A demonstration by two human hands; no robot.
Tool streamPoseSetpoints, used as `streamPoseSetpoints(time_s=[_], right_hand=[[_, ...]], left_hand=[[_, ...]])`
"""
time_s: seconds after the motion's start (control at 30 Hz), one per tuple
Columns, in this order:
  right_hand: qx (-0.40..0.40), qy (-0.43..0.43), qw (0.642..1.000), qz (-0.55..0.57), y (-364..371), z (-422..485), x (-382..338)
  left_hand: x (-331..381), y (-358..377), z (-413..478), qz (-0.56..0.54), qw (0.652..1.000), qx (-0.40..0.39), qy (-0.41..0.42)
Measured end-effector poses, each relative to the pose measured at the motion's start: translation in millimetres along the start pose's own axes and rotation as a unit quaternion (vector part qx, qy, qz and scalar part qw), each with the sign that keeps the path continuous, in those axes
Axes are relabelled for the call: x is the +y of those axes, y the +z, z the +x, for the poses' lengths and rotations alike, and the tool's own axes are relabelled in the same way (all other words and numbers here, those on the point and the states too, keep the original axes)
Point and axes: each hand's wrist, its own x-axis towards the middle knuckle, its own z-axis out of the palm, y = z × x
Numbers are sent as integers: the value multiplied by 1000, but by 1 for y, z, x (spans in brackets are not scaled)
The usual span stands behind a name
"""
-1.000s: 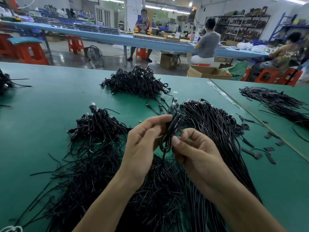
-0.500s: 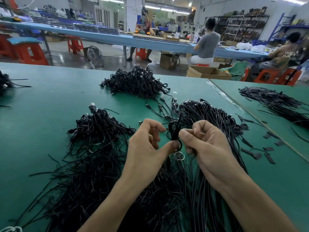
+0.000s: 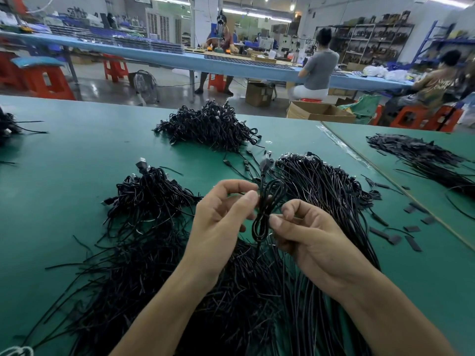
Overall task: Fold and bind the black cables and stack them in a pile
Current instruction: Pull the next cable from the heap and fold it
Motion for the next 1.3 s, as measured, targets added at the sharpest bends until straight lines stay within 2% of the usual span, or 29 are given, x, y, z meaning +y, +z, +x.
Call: streamPoseSetpoints(time_s=[0.1, 0.17, 0.27, 0.33, 0.4, 0.6, 0.67, 0.77, 0.93, 1.17, 1.3], right_hand=[[-4, 18, 1000, 12, -2, 0, 2], [-1, 24, 1000, -4, -3, 0, 3], [18, -4, 999, -34, -4, 2, 1], [55, -39, 997, -34, -5, 3, -1], [76, -78, 993, -36, -4, 4, -4], [57, -150, 987, -28, 2, 0, -1], [44, -155, 987, -19, 4, 0, 2], [18, -143, 989, -19, 8, 2, 4], [21, -99, 994, -47, 5, 2, 12], [30, -42, 999, -2, -3, 2, 20], [44, -2, 998, 46, -9, 6, 23]], left_hand=[[4, 3, -3, -52, 997, -53, -2], [4, 4, -3, -42, 996, -75, 12], [-3, 2, -2, 54, 996, -54, 36], [-8, 1, -1, 146, 987, -17, 61], [-11, 2, -2, 194, 979, 6, 65], [-13, 1, -2, 258, 966, -1, 10], [-12, 0, -2, 220, 974, -27, -40], [-9, -2, 0, 54, 992, -50, -105], [-4, -7, 5, -40, 994, 3, -101], [-5, -10, 5, 111, 988, -110, 1], [-8, -10, 4, 156, 980, -116, 45]])
